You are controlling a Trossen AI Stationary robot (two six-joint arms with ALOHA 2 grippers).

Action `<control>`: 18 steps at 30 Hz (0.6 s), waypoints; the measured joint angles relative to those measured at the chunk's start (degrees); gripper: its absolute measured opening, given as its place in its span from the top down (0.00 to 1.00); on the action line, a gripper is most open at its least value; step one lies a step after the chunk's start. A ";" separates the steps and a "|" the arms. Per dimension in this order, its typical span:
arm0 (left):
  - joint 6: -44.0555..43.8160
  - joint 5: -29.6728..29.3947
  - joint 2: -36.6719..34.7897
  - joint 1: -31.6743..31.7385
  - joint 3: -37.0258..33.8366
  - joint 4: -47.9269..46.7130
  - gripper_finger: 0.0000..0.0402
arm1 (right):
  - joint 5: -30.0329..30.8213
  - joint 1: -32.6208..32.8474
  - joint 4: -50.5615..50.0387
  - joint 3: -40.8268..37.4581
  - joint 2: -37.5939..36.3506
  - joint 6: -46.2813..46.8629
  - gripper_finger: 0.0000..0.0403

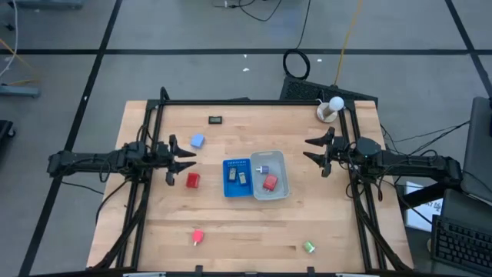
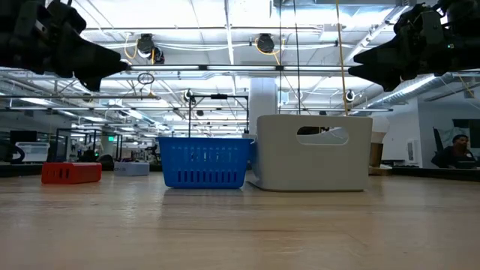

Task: Pick & Place Office items
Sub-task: Put the green charger adapter into the gray bin

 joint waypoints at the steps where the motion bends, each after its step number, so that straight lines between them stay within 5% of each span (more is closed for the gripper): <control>1: -0.15 0.00 0.00 0.00 -0.25 0.07 0.64 | 0.00 0.00 0.00 0.00 0.01 0.00 0.45; 8: -0.92 0.03 0.00 -0.02 -2.00 3.60 0.64 | -0.79 0.03 0.19 0.00 0.02 0.04 0.45; 12: -1.16 -0.16 0.00 -0.04 -2.05 3.58 0.64 | -8.63 0.43 4.72 0.00 0.59 3.06 0.45; 18: -0.68 -0.20 0.02 -0.04 -2.05 3.54 0.64 | -11.84 10.15 13.96 0.00 5.41 6.54 0.45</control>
